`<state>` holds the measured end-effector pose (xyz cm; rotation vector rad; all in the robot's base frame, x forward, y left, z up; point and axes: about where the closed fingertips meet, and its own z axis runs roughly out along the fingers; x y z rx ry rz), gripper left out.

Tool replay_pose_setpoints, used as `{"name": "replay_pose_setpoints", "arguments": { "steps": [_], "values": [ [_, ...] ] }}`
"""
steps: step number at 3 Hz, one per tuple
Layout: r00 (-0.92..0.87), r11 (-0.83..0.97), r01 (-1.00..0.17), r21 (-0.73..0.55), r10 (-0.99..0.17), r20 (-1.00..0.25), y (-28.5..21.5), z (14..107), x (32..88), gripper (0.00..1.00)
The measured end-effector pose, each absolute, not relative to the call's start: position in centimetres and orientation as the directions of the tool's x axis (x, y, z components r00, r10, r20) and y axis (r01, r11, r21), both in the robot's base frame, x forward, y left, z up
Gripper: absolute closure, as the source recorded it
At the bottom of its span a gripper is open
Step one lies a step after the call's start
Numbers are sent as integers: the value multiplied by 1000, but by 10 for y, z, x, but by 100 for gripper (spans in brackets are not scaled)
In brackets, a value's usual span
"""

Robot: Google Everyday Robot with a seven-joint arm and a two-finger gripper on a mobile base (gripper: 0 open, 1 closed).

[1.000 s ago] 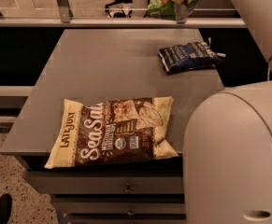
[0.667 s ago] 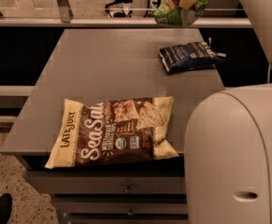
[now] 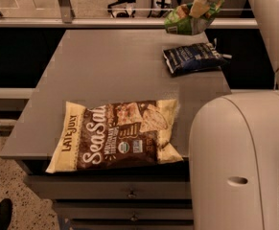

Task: Move green rice chip bag near blue chip bag

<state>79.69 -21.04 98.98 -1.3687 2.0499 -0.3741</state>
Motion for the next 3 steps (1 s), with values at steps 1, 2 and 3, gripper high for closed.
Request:
{"name": "replay_pose_setpoints", "arguments": {
  "steps": [1,2,3],
  "values": [
    [-239,396,-739,-546,-910,-338,-212,978,802,84],
    [-220,377,-747,-548,-917,-331,-210,972,807,61],
    [-198,362,-755,-548,-921,-335,-206,967,812,30]
  ]
}}
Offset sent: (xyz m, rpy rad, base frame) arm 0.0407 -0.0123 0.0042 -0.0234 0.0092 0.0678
